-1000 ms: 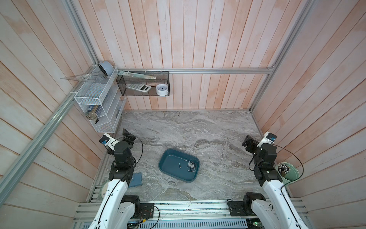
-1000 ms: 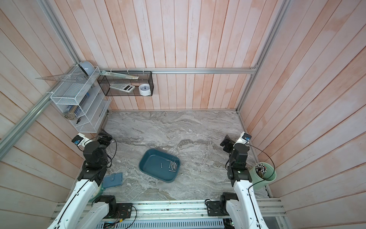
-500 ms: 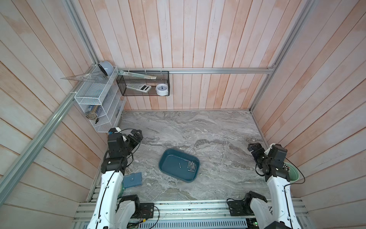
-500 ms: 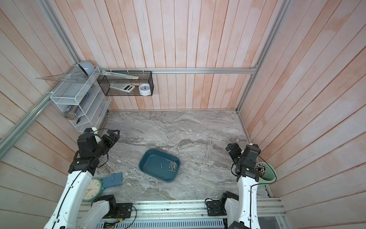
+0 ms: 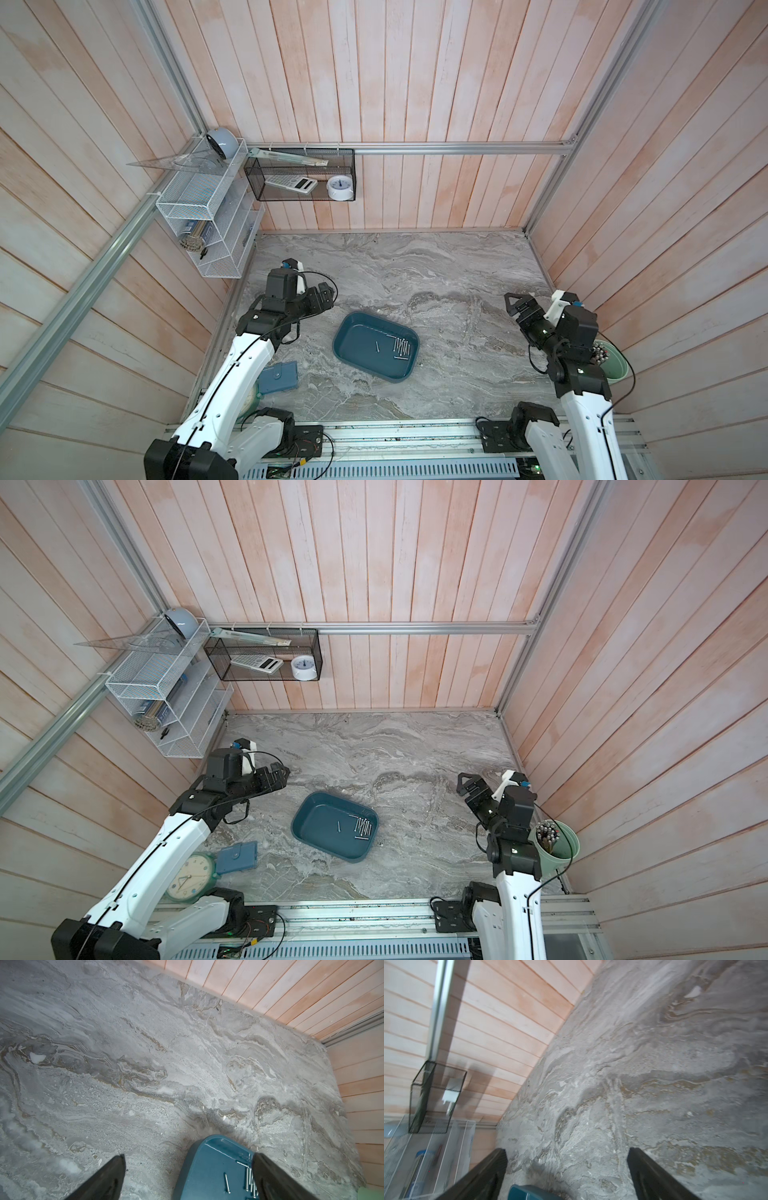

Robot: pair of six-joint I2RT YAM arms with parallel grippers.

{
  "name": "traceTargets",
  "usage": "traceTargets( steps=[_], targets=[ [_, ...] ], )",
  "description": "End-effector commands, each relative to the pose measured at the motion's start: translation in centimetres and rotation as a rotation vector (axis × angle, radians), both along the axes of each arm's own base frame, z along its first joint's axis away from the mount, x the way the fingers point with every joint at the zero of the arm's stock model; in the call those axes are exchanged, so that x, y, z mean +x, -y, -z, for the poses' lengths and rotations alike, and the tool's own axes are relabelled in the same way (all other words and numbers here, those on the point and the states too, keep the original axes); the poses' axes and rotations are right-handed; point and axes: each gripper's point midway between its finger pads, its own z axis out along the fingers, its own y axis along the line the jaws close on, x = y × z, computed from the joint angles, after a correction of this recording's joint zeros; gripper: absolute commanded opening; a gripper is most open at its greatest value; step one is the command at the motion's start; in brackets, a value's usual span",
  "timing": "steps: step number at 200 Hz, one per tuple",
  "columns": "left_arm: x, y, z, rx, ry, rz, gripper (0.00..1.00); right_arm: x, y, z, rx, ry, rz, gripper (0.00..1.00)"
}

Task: Take out the screws from the storage box
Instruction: Adjust the storage box at the center of the board.

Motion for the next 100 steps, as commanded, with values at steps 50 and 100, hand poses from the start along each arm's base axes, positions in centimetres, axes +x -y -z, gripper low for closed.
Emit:
traceTargets(
  steps=[50, 100],
  targets=[
    [-1.6, 3.8, 2.1, -0.028, -0.067, 0.128, 1.00, -4.4, -18.7, 2.9, -0.492, -0.117, -0.494, 0.75],
    [-2.2, 4.3, 3.5, 0.107, -0.104, 0.150, 1.00, -4.9, -22.5, 8.0, -0.621, -0.299, -0.515, 0.73]
  ],
)
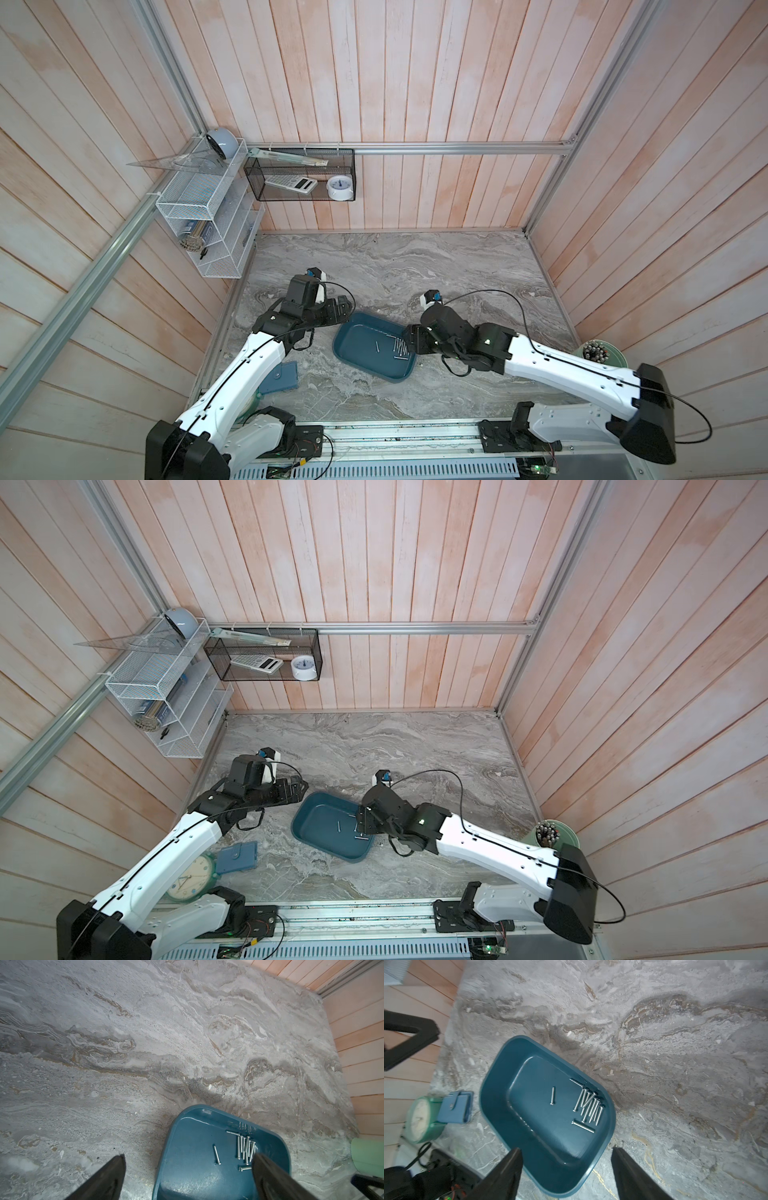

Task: Take out the screws from the storage box
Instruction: Adjust the storage box at the center of the board.

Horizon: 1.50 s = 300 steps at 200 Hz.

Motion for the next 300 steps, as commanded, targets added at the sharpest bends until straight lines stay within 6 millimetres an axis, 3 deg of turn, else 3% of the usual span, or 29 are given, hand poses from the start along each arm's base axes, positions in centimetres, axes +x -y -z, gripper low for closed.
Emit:
traceTargets(
  steps=[1, 17, 37, 65, 96, 169, 204, 256, 300],
  targets=[
    [-0.1, -0.7, 0.5, 0.073, -0.005, -0.012, 1.00, 1.1, 2.5, 1.1, -0.118, 0.018, 0.128, 0.72],
    [-0.3, -0.5, 0.8, 0.080, -0.007, -0.009, 1.00, 1.7, 3.6, 2.9, -0.096, 0.025, 0.254, 0.66],
    [-0.6, 0.2, 1.2, 0.079, -0.023, 0.017, 1.00, 2.1, 3.2, 5.0, -0.020, 0.037, 0.280, 0.62],
    [-1.0, 0.9, 2.0, 0.104, -0.047, 0.051, 1.00, 2.5, 2.9, 6.5, 0.023, 0.011, 0.310, 0.59],
    [-0.7, 0.3, 2.8, 0.146, -0.062, 0.018, 1.00, 2.7, 2.5, 7.8, 0.011, -0.029, 0.306, 0.56],
    [-0.2, -1.0, 4.3, 0.209, -0.112, -0.056, 0.98, 3.9, 0.3, 9.0, -0.028, -0.081, 0.245, 0.44],
    [0.0, -2.0, 4.8, 0.277, -0.122, -0.080, 0.95, 4.4, -1.7, 8.9, -0.072, -0.101, 0.164, 0.43],
    [0.4, -3.6, 4.7, 0.352, -0.118, -0.144, 0.94, 6.3, -3.0, 9.1, -0.166, -0.116, 0.092, 0.43],
    [0.4, -3.9, 4.7, 0.368, -0.113, -0.152, 0.89, 7.9, -4.9, 9.0, -0.097, -0.154, -0.017, 0.42]
  ],
)
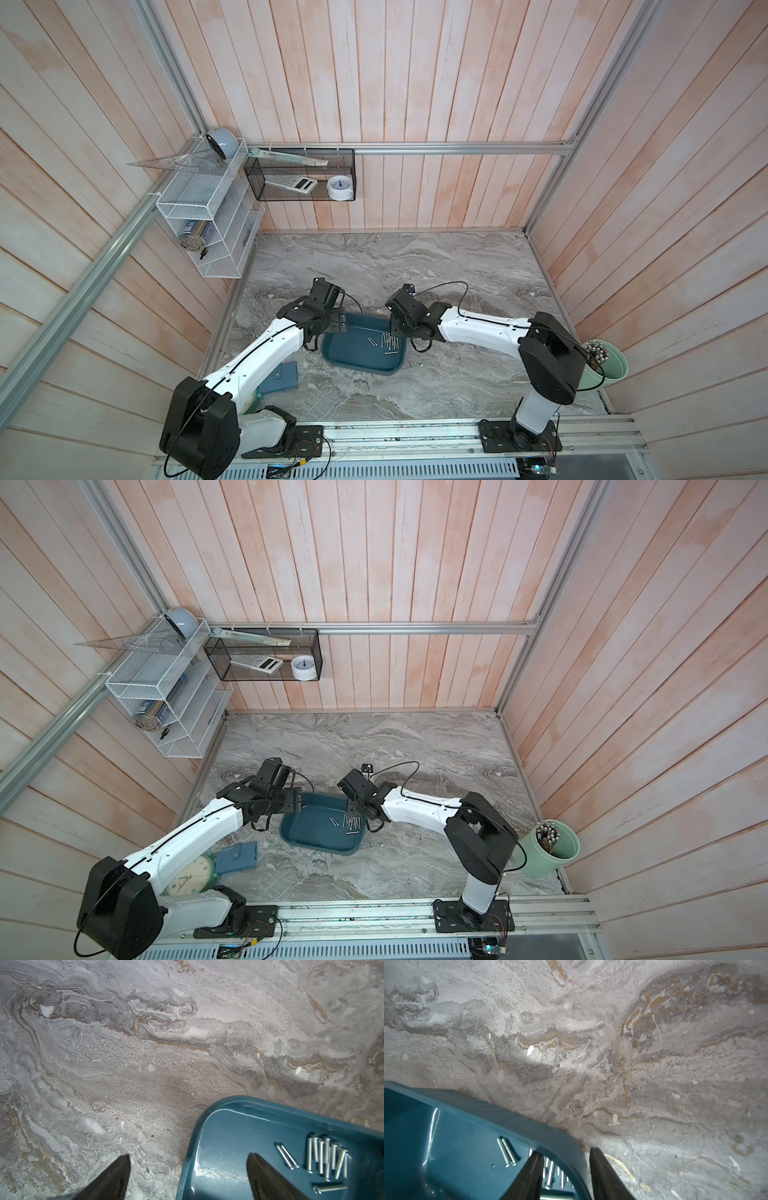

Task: Take out the screws from the storage box
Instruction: Adjust the storage box at the center of the board.

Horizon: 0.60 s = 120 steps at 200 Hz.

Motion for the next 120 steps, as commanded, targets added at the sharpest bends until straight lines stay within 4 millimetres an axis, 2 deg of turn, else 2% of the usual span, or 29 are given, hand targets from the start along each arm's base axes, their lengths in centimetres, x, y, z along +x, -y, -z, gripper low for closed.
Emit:
traceTargets(
  steps=[1, 18, 43, 65, 88, 120],
  targets=[
    [0.6, -0.3, -0.9, 0.022, 0.024, -0.016, 0.89, 0.3, -1.2, 0.1, 0.018, -0.039, -0.105, 0.42],
    [0.7, -0.5, -0.8, 0.040, 0.023, -0.015, 0.85, 0.5, -2.1, 0.4, 0.022, -0.050, -0.132, 0.42],
    [0.7, -1.0, -0.6, 0.073, 0.015, -0.024, 0.84, 1.0, -3.4, 1.1, 0.019, -0.062, -0.185, 0.43],
    [0.7, -1.1, -0.6, 0.075, 0.014, -0.025, 0.83, 1.5, -3.4, 0.8, -0.035, -0.047, -0.218, 0.45],
    [0.8, -1.4, -1.1, 0.090, 0.033, -0.036, 0.82, 2.5, -2.1, -0.7, -0.123, 0.005, -0.229, 0.49],
    [1.1, -2.2, -2.4, 0.115, 0.089, -0.065, 0.82, 2.7, -0.3, -4.6, -0.223, 0.043, -0.266, 0.54]
  ],
)
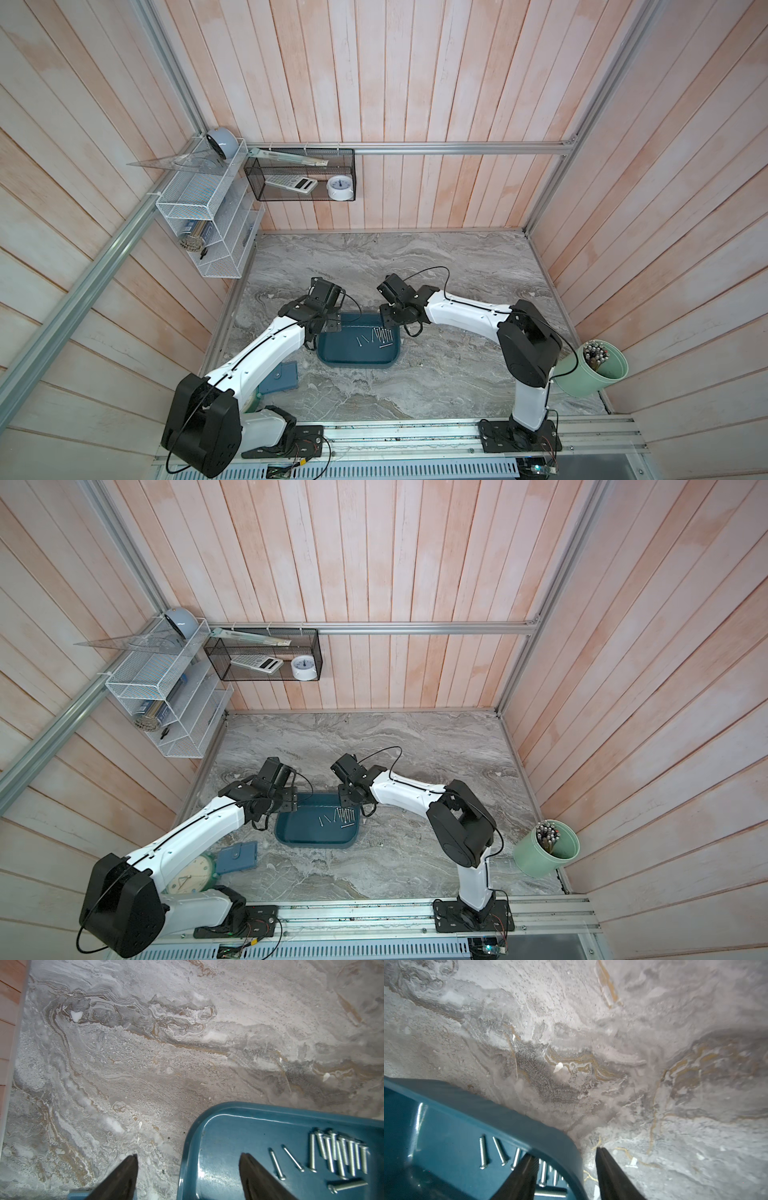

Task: Take out the screws from the storage box
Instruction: Adjust the storage box at the center of the board.

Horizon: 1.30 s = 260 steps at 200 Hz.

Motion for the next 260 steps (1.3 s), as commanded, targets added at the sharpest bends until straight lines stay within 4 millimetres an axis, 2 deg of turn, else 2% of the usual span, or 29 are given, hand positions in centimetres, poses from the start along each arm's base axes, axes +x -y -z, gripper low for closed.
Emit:
traceTargets(
  steps=[1, 30, 40, 54, 70, 84, 103, 128, 144, 182, 260],
  targets=[
    [0.8, -0.7, -2.3, 0.029, 0.078, -0.021, 0.82, 0.2, 2.5, -3.9, -0.115, 0.059, -0.041, 0.54],
    [0.9, -0.9, -3.3, 0.016, 0.130, -0.032, 0.82, -1.5, 3.7, -7.4, -0.178, 0.076, -0.057, 0.53],
    [0.9, -0.8, -3.5, 0.006, 0.142, -0.030, 0.82, -2.6, 3.2, -8.0, -0.169, 0.083, -0.081, 0.50],
    [1.0, -0.6, -3.8, -0.006, 0.152, -0.017, 0.82, -4.3, 1.3, -8.1, -0.129, 0.075, -0.135, 0.46],
    [1.1, -0.6, -4.2, -0.010, 0.165, -0.019, 0.82, -6.0, -1.1, -7.0, -0.084, 0.028, -0.187, 0.39],
    [1.1, -0.8, -4.5, -0.002, 0.177, -0.026, 0.82, -6.6, -2.7, -5.4, -0.058, -0.023, -0.203, 0.36],
    [1.0, -1.1, -4.5, 0.003, 0.188, -0.035, 0.82, -6.6, -4.2, -3.1, -0.055, -0.075, -0.194, 0.25],
    [1.0, -1.3, -4.7, 0.011, 0.202, -0.040, 0.82, -6.1, -5.5, -0.7, -0.056, -0.105, -0.182, 0.23],
    [1.1, -1.5, -4.9, 0.018, 0.211, -0.044, 0.82, -5.7, -5.7, 0.7, -0.079, -0.115, -0.172, 0.23],
    [1.1, -2.2, -5.7, 0.047, 0.242, -0.070, 0.82, -4.9, -6.0, 2.6, -0.087, -0.146, -0.141, 0.23],
    [1.1, -3.3, -7.0, 0.064, 0.310, -0.105, 0.83, -3.6, -6.0, 4.2, -0.143, -0.153, -0.114, 0.22]
  ],
)
